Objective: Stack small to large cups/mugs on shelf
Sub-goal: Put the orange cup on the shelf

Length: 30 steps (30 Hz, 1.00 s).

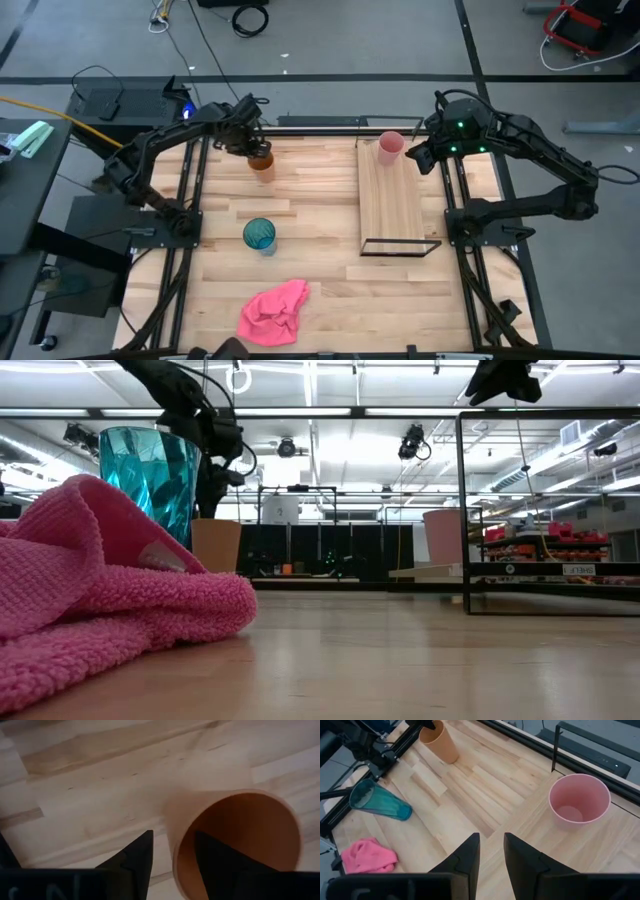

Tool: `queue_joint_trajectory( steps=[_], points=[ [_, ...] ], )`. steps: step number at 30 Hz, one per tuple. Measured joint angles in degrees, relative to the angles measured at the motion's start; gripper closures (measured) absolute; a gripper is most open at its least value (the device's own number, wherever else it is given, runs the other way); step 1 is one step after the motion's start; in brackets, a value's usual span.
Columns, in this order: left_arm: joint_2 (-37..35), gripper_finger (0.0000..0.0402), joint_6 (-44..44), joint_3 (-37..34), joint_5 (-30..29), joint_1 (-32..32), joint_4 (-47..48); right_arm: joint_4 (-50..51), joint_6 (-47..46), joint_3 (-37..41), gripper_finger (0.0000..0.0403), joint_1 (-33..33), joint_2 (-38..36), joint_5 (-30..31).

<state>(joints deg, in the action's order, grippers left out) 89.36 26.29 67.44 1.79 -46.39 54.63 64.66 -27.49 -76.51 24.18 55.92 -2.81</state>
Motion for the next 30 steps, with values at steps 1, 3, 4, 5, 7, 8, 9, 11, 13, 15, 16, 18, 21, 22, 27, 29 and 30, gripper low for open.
queue_joint_trajectory(
  steps=[1,3,4,5,7,8,9,11,13,15,16,18,21,22,27,29,30],
  points=[
    [0.4,0.0249,0.0,0.0,0.1,0.0,-0.3,0.0,0.0,0.0,0.0308,0.0,0.0,0.0],
    [1.2,0.0251,0.0,0.0,0.0,0.0,-0.5,0.0,0.0,0.0,0.0308,0.0,0.0,0.0],
    [1.5,0.0253,0.0,0.0,0.0,0.0,-0.5,0.0,0.0,0.0,0.0308,0.0,0.0,0.0],
    [1.8,0.0255,0.0,0.0,0.0,0.0,-0.6,0.0,0.1,0.0,0.0308,0.0,0.0,0.0],
    [2.0,0.0261,0.0,0.0,0.0,0.0,-0.7,0.0,0.1,0.0,0.0308,0.0,0.0,0.0],
    [2.0,0.0264,0.1,0.0,0.0,0.0,-0.9,0.0,0.1,0.0,0.0308,0.0,0.0,0.0],
    [2.0,0.0269,0.2,0.0,0.0,0.1,-1.1,0.0,0.2,0.0,0.0308,0.0,0.0,0.0],
    [2.0,0.028,0.5,0.0,0.1,0.2,-1.1,0.0,0.5,0.0,0.0308,0.0,0.0,0.0],
    [2.0,0.0295,1.0,0.0,0.1,0.3,-1.1,0.0,0.5,0.0,0.0308,0.0,0.0,0.0],
    [2.0,0.0314,1.2,0.0,0.1,0.5,-1.4,0.0,0.6,0.0,0.0308,0.0,0.0,0.0],
    [2.0,0.0325,1.3,0.0,0.0,0.7,-1.7,0.0,0.7,0.0,0.0308,0.0,0.0,0.0],
    [2.0,0.0348,1.3,0.0,0.0,1.0,-1.9,0.0,0.7,0.0,0.0308,0.0,0.0,0.0],
    [2.0,0.0385,1.1,0.0,0.0,1.8,-3.3,0.0,0.7,0.0,0.0308,0.0,0.0,0.0],
    [2.0,0.039,1.1,0.0,0.0,2.1,-3.6,0.0,0.7,0.0,0.0308,0.0,0.0,0.0],
    [2.0,0.0382,1.1,0.9,1.7,3.5,-3.7,0.0,0.7,0.0,0.0308,0.0,0.0,0.0],
    [2.0,0.0389,1.1,2.5,2.5,4.4,-3.5,0.0,0.7,0.0,0.0308,0.0,0.0,0.0],
    [2.0,0.0391,1.1,3.8,2.8,5.0,-2.9,0.0,0.7,0.0,0.0308,0.0,0.0,0.0]
  ],
)
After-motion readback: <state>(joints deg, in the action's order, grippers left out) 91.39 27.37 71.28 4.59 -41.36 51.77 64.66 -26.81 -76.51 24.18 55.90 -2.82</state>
